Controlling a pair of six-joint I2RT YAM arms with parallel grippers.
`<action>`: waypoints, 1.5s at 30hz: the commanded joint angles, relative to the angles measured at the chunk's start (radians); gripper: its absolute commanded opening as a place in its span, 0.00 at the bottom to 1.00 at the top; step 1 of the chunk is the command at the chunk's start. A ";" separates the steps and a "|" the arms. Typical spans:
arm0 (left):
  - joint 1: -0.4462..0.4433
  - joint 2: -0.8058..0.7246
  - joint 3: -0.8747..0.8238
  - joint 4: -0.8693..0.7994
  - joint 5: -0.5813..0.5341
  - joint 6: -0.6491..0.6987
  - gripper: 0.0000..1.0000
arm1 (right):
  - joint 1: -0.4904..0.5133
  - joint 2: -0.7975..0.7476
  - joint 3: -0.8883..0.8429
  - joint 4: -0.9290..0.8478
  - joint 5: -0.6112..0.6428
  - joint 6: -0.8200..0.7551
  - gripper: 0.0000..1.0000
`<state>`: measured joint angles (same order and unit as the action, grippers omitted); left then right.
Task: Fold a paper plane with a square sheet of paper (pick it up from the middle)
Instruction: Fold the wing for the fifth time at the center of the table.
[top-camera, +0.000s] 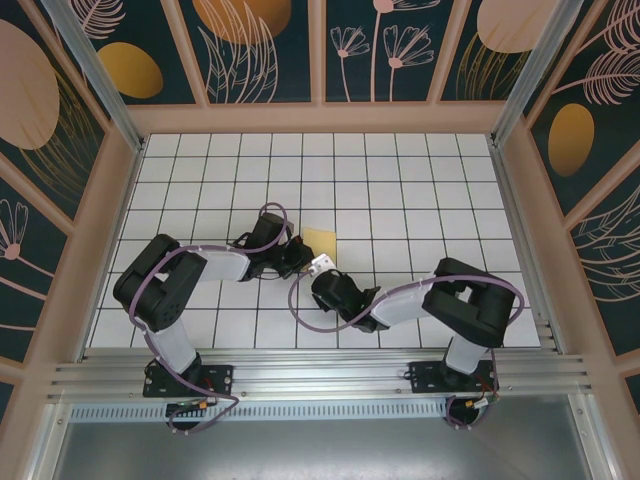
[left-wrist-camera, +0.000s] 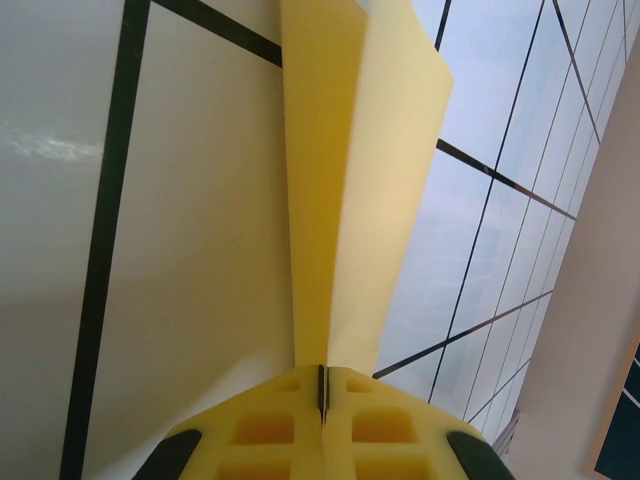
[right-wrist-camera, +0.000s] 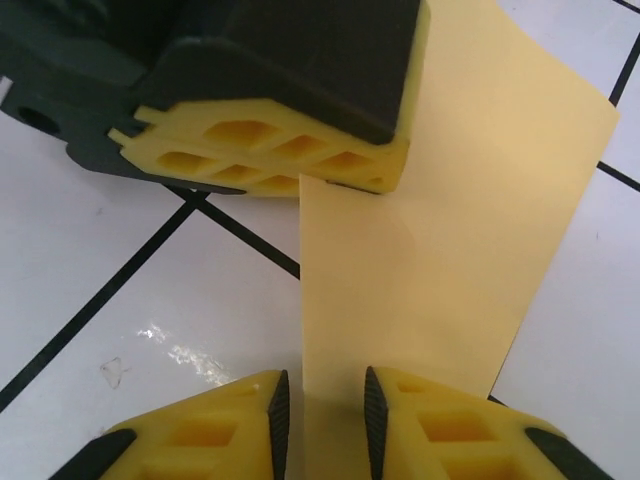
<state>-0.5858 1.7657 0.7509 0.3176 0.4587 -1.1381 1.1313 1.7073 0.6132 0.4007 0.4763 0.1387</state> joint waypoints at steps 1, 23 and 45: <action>-0.007 -0.005 0.025 -0.014 -0.009 0.004 0.05 | 0.021 0.042 0.043 0.027 0.094 -0.062 0.27; -0.009 0.006 0.039 -0.039 -0.008 0.016 0.06 | 0.052 0.077 0.041 0.068 0.216 -0.151 0.29; -0.010 -0.012 0.047 -0.083 -0.030 0.042 0.18 | 0.051 0.110 0.051 0.062 0.261 -0.119 0.01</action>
<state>-0.5896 1.7660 0.7784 0.2768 0.4366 -1.1198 1.1763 1.8019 0.6506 0.4469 0.7094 0.0002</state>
